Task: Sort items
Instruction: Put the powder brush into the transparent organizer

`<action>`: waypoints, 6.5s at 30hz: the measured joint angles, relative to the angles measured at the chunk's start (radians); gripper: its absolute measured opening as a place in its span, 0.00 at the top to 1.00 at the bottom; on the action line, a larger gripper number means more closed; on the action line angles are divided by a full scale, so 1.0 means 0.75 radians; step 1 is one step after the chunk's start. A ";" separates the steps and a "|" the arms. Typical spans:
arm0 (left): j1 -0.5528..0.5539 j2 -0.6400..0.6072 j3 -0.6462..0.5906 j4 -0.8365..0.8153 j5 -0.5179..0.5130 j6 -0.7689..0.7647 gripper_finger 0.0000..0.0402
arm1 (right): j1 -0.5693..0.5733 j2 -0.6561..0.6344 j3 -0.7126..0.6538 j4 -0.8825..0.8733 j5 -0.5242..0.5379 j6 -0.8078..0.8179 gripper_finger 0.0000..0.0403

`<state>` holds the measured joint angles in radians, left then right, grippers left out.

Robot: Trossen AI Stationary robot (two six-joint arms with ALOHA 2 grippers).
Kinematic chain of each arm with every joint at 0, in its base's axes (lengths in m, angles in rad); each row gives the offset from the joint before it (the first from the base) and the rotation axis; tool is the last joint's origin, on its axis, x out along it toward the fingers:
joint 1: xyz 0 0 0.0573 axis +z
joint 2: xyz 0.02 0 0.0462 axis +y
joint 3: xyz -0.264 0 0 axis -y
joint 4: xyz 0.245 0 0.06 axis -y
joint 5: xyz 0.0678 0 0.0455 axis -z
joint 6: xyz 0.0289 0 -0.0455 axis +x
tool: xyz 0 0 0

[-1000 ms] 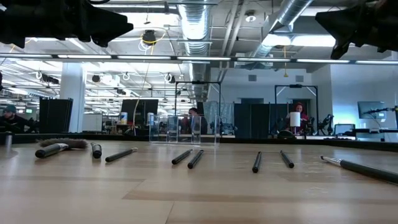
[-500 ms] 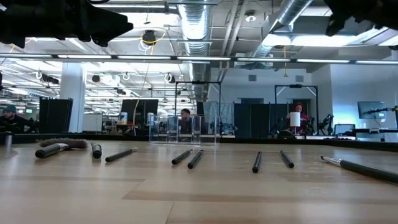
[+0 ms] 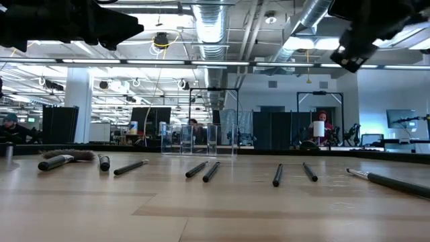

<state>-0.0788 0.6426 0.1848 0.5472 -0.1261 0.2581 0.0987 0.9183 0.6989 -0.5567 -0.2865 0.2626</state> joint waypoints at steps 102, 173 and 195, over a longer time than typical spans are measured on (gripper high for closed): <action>0.194 0.943 0.181 0.220 0.275 -1.156 0.60 | 0.110 1.500 0.914 0.652 1.546 -2.259 0.95; 0.286 0.662 0.176 0.252 0.323 -0.454 0.86 | -0.257 1.225 0.408 1.712 0.330 -0.551 0.41; 0.271 0.663 0.178 0.281 0.330 -0.419 0.89 | -0.247 1.211 0.415 1.903 0.172 -0.441 0.56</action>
<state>0.1242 1.1400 0.3183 0.7582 0.1216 -0.0563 -0.0868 1.8263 1.0103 0.8709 -0.1573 -0.0682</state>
